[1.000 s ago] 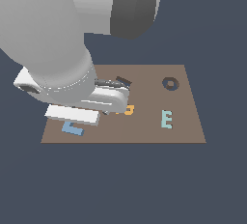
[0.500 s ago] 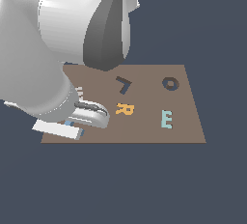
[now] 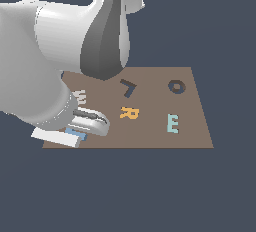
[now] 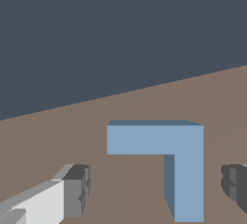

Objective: Insert a designated object into the corresponding slot on a board.

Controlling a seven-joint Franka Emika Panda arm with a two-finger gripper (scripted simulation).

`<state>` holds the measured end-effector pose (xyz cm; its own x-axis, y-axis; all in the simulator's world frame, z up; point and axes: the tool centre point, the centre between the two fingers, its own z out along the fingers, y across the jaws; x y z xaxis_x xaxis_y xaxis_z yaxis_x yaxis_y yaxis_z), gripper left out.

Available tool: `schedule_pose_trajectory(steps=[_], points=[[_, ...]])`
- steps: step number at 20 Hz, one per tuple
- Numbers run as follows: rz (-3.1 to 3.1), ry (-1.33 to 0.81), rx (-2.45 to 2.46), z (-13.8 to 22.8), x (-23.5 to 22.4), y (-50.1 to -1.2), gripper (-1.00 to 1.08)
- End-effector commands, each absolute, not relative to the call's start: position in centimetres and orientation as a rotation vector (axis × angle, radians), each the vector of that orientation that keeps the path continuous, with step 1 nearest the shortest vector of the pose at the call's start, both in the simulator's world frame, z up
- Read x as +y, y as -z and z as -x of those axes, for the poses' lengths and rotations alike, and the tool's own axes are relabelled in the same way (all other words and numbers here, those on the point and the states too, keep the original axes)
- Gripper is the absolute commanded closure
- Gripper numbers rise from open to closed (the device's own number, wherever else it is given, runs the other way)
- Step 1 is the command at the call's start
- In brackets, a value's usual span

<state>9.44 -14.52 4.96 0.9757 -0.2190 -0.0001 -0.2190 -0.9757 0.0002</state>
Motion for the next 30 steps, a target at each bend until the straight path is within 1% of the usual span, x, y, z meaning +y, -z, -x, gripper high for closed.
schedule_pose_trajectory(steps=[1, 8, 9, 30], points=[[-3.122, 0.001, -0.346, -9.5, -14.5, -4.6, -0.92], [-3.122, 0.0, -0.347, -9.5, -14.5, -3.0, -0.92], [-3.122, 0.0, -0.347, -9.5, -14.5, -3.0, 1.08], [-3.127, 0.001, -0.3, -9.7, -14.4, -3.3, 1.08]])
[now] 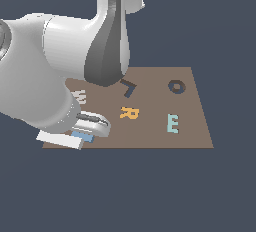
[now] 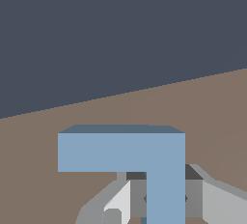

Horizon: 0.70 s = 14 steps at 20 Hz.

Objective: Insert a designated object into the corresponding slot on a board.

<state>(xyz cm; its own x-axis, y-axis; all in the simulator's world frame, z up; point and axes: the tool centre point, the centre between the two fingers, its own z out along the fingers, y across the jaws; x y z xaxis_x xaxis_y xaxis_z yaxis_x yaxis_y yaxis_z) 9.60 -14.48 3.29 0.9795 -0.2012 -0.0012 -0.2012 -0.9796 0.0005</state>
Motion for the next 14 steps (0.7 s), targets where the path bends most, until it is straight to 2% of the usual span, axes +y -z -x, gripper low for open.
schedule_pose_trajectory(steps=[1, 14], points=[[-3.128, 0.001, -0.283, -9.8, -14.3, -3.3, 1.08], [-3.135, 0.0, 0.185, -11.4, -11.7, -3.4, 1.08]])
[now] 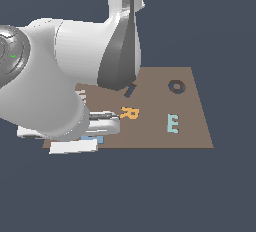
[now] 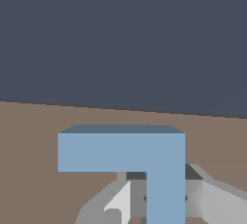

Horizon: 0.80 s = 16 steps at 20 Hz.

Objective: Insert a designated object into the corresponding slot on a board.

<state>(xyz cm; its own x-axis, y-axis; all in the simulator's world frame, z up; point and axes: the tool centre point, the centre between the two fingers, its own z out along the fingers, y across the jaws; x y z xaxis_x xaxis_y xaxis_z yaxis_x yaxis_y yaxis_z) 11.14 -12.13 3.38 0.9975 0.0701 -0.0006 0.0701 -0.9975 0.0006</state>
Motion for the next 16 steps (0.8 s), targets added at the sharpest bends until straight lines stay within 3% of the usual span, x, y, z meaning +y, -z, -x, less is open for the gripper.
schedule_pose_trajectory(steps=[1, 16], points=[[-3.132, 0.0, 0.24, -11.5, -11.3, -3.4, 1.08], [-2.884, -0.002, 1.243, -11.7, -4.5, -3.6, 1.08]])
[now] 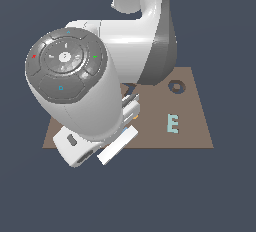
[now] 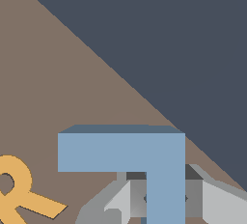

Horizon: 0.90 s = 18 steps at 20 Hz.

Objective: Insert a designated object into the corresponding slot on a board.

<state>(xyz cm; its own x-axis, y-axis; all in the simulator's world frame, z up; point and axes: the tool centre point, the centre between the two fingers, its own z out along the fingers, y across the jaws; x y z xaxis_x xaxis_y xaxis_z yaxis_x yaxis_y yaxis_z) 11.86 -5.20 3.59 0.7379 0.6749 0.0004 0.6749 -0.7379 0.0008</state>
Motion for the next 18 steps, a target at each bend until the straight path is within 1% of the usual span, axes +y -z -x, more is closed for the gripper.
schedule_pose_trajectory(steps=[1, 9, 18], points=[[-2.853, -0.002, 1.312, -11.5, -4.0, -3.7, 1.08], [-2.55, -0.003, 1.833, -9.4, -0.5, -3.8, 1.08], [-2.1, -0.003, 2.334, -5.6, 2.2, -3.9, 1.08]])
